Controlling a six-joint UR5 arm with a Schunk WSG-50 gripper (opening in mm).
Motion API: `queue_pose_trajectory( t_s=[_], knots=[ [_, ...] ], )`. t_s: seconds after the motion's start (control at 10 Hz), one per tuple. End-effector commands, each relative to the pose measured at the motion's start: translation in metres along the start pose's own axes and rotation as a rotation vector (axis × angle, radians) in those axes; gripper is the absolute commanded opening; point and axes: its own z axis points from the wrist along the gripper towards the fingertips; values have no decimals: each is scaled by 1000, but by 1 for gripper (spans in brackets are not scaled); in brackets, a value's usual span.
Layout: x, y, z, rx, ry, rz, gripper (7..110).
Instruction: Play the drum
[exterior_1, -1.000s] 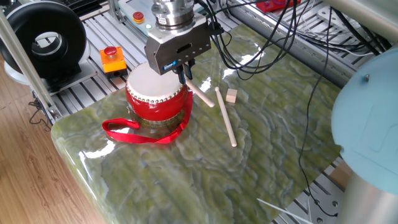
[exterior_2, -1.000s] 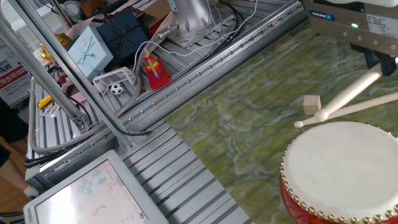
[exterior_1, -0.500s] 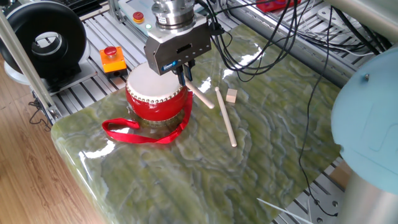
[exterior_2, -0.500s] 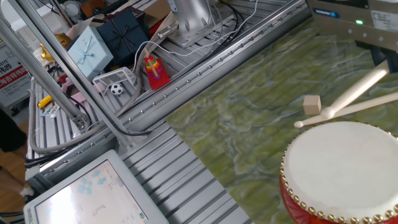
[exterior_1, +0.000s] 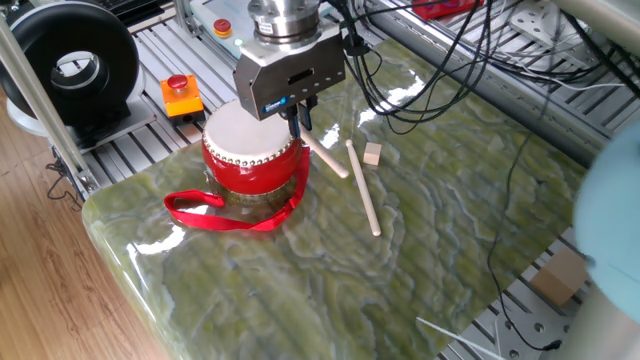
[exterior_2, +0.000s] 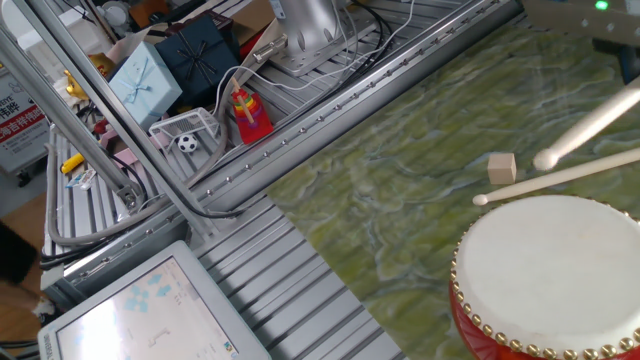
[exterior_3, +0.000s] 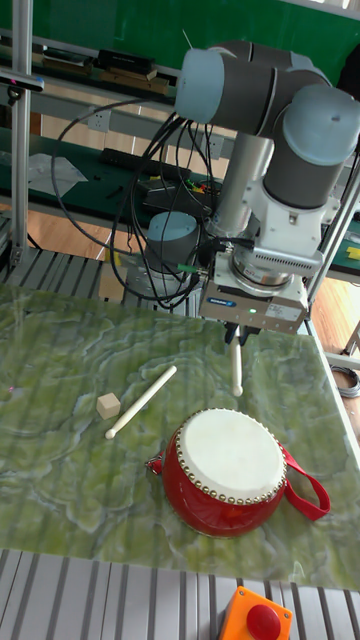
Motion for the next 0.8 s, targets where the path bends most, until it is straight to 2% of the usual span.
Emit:
queue_pose_trajectory(
  t_s=[0.0, 0.4, 0.7],
  knots=[
    [-6, -8, -6, -1, -67, -34, 7],
    [-22, -17, -8, -17, -145, -66, 7],
    [-23, -16, -12, -34, -140, -62, 7]
  ],
)
